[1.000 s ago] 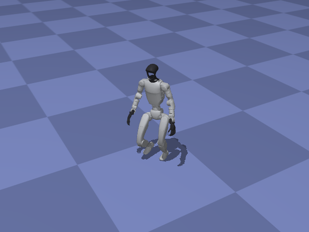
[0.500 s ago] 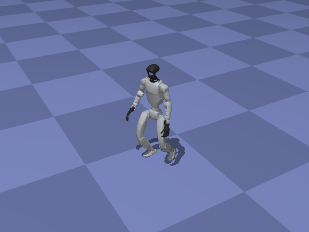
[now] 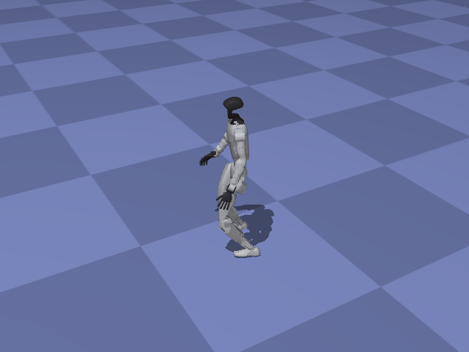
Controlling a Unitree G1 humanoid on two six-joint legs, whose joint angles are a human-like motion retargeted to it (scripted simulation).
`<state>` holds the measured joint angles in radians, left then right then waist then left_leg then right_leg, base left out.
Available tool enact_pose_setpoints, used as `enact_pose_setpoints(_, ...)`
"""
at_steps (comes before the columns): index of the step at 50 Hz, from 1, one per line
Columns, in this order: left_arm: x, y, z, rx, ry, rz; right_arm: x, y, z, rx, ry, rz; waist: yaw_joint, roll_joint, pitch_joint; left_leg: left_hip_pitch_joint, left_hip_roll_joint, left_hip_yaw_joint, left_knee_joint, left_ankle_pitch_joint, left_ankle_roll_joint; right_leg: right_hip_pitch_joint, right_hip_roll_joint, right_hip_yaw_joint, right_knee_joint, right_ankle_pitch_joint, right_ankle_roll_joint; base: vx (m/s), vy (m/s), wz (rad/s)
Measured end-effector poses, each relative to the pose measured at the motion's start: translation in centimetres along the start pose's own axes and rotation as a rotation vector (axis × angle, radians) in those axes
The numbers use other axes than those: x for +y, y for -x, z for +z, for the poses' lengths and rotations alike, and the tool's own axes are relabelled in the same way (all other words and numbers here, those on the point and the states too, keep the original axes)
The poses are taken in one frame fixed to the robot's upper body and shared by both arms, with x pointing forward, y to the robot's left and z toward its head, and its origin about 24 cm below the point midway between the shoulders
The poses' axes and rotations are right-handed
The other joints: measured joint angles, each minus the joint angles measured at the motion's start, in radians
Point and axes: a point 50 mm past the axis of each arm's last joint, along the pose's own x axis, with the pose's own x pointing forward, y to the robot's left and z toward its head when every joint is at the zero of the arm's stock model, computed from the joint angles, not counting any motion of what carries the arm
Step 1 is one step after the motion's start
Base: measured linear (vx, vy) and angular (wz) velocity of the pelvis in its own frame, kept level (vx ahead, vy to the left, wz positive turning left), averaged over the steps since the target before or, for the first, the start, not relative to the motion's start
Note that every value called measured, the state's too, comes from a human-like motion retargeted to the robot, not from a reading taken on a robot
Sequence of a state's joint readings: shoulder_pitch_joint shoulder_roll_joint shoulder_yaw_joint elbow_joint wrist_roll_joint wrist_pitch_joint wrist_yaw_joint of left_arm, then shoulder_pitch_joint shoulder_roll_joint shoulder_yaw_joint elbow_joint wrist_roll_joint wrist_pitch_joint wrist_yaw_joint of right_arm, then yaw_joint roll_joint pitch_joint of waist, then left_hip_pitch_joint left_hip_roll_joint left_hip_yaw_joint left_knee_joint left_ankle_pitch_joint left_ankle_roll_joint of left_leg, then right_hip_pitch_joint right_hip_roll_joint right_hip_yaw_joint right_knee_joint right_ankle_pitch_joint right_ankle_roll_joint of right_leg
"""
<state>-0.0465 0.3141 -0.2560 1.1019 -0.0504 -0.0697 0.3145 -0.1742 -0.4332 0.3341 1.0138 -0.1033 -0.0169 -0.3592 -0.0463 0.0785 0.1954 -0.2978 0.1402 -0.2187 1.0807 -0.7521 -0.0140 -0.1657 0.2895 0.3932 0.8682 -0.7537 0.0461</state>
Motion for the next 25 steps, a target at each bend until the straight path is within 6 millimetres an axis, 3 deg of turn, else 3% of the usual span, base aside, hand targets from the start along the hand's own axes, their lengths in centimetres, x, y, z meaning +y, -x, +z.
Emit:
enact_pose_setpoints(7,0.7,-0.5,2.5,-0.098,-0.043,0.045,-0.7,-0.3,1.7,-0.033,-0.097,-0.094,-0.084,-0.046,-0.025,0.052,-0.101,0.105,-0.141,-0.038,0.081,-0.035,-0.119,0.116,0.002,-0.016,0.065,0.02,0.36,-0.72)
enact_pose_setpoints(14,0.9,-0.7,3.3,-0.134,-0.128,0.013,2.9,0.6,2.8,-0.052,-0.103,0.057,-0.139,-0.125,-0.034,0.108,-0.221,0.243,-0.293,-0.024,0.126,-0.124,-0.354,-0.013,0.083,0.006,0.114,-0.07,0.31,-0.51)
enact_pose_setpoints(20,0.5,-0.4,0.9,-0.057,-0.233,-0.08,6.5,2.0,1.3,0.007,-0.006,0.274,-0.092,-0.17,-0.021,0.119,-0.272,0.329,-0.354,0.012,0.102,-0.187,-0.556,-0.28,0.246,-0.038,0.108,-0.23,0.19,-0.45)
enact_pose_setpoints(23,0.7,0.0,-1.6,0.022,-0.261,-0.105,6.9,2.3,0.3,0.035,0.022,0.313,-0.054,-0.231,-0.013,0.116,-0.353,0.355,-0.402,0.075,0.1,-0.164,-0.619,-0.331,0.41,-0.043,0.144,-0.35,0.16,0.23)
enact_pose_setpoints(25,0.7,0.6,-3.8,0.097,-0.263,-0.118,6.9,2.4,-0.2,0.05,0.026,0.315,-0.029,-0.27,-0.002,0.083,-0.409,0.37,-0.377,0.109,0.098,-0.118,-0.608,-0.332,0.506,-0.03,0.188,-0.4,0.17,0.75)
